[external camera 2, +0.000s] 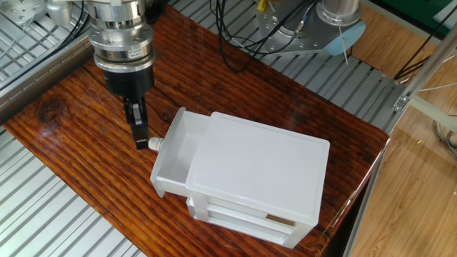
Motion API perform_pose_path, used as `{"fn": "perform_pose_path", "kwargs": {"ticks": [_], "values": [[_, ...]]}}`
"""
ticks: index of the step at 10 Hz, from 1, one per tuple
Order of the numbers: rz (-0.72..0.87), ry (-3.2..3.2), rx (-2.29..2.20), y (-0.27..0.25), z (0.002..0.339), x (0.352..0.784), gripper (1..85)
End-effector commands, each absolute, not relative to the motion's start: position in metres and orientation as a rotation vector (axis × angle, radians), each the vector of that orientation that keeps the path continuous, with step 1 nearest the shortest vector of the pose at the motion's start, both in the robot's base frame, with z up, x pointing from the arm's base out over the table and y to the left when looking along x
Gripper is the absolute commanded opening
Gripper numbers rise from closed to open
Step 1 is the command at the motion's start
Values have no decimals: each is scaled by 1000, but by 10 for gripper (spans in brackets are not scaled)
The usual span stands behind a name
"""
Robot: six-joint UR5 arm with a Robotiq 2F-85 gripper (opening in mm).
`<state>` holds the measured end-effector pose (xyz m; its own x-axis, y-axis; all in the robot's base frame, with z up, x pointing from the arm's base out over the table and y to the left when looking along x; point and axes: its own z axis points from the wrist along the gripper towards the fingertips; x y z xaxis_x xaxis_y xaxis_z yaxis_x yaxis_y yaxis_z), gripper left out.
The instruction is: Use the gripper to push and close the drawer
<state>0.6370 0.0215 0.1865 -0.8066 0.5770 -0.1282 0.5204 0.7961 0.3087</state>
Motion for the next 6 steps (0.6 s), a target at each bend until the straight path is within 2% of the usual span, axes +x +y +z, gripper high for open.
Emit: {"fn": "perform_pose_path", "kwargs": {"ticks": [1, 4, 6], "values": [[393, 2784, 843, 20, 186, 627, 363], [430, 2784, 813, 32, 180, 625, 367], [421, 2760, 759, 29, 177, 628, 437]]}}
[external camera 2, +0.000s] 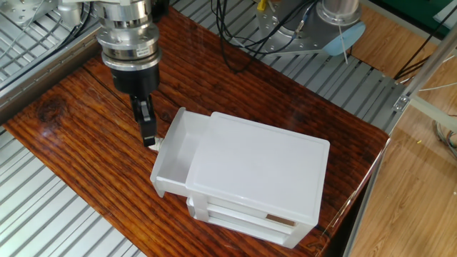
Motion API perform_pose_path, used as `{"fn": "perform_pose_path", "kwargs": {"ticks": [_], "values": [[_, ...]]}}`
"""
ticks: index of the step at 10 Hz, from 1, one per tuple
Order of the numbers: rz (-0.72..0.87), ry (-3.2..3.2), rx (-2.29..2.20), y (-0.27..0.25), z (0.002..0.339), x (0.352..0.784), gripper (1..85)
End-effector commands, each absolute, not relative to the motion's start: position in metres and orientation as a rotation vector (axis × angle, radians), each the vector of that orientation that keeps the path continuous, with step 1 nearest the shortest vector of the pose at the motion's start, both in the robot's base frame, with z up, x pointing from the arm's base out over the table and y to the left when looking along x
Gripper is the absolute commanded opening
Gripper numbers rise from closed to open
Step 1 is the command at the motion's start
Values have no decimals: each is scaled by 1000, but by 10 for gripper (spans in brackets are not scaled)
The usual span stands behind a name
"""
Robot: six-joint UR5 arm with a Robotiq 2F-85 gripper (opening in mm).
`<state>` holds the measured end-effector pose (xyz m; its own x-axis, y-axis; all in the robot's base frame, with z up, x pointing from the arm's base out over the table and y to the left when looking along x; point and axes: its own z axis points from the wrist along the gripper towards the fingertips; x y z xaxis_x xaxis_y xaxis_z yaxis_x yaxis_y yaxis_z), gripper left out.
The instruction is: Use the gripper to push and close the drawer
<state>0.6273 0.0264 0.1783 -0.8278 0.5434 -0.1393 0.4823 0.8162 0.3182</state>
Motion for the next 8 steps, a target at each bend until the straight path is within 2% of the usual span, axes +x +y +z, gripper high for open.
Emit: {"fn": "perform_pose_path", "kwargs": {"ticks": [1, 6, 8], "values": [[424, 2752, 750, 30, 176, 630, 453], [430, 2733, 750, 30, 176, 634, 463], [457, 2716, 784, 34, 178, 636, 500]]}}
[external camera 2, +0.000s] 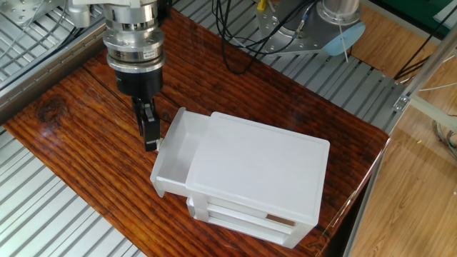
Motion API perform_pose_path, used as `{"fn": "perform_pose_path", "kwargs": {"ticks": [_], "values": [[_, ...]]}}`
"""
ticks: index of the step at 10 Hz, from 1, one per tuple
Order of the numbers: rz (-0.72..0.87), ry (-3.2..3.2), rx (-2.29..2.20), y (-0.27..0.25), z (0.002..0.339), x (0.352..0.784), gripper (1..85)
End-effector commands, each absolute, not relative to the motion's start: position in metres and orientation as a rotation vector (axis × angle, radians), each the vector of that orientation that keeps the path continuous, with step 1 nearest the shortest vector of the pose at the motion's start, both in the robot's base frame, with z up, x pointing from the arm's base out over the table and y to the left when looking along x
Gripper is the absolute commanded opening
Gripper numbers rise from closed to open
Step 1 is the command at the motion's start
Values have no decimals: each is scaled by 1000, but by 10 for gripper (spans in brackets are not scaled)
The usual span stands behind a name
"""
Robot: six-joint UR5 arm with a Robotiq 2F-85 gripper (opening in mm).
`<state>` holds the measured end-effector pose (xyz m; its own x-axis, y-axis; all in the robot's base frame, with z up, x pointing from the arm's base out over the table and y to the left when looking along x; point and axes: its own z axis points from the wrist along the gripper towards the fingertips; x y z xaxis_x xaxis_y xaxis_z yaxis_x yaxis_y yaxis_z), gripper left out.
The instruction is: Use the gripper to push and close the drawer
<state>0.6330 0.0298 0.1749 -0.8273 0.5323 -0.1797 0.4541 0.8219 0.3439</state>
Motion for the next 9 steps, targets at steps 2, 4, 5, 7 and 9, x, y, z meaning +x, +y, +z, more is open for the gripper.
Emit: {"fn": "perform_pose_path", "kwargs": {"ticks": [2, 4, 5, 7, 9], "values": [[456, 2709, 802, 32, 178, 636, 520], [494, 2699, 823, 37, 178, 637, 523], [520, 2691, 837, 42, 180, 638, 527], [482, 2693, 820, 36, 178, 639, 527], [407, 2696, 765, 24, 172, 641, 527]]}}
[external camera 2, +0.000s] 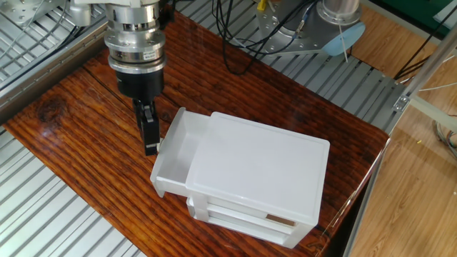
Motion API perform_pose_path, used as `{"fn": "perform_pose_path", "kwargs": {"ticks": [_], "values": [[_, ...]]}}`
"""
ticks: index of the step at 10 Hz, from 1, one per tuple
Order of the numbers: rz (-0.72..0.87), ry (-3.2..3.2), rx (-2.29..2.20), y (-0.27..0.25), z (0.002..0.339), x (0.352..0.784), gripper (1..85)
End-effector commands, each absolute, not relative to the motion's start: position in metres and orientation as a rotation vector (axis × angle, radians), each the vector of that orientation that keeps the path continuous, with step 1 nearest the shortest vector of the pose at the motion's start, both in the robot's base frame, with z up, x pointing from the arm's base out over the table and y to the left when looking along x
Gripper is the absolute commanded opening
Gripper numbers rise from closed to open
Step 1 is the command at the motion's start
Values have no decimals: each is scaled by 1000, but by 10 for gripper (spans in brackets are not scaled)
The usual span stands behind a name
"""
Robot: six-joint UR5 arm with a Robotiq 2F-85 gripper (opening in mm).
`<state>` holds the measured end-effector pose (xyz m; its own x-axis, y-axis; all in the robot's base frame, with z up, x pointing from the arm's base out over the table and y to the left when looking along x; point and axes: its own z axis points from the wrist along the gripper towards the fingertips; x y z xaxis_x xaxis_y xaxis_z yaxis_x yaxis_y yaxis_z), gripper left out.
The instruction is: Use the gripper to push and close the drawer
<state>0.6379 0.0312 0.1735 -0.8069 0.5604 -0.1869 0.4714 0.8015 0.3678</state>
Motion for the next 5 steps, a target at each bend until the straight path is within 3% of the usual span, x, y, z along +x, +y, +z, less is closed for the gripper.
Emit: {"fn": "perform_pose_path", "kwargs": {"ticks": [1, 4, 5], "values": [[403, 2691, 754, 23, 173, 643, 527], [320, 2767, 721, 10, 185, 630, 510], [274, 2815, 710, 5, 198, 618, 423]]}}
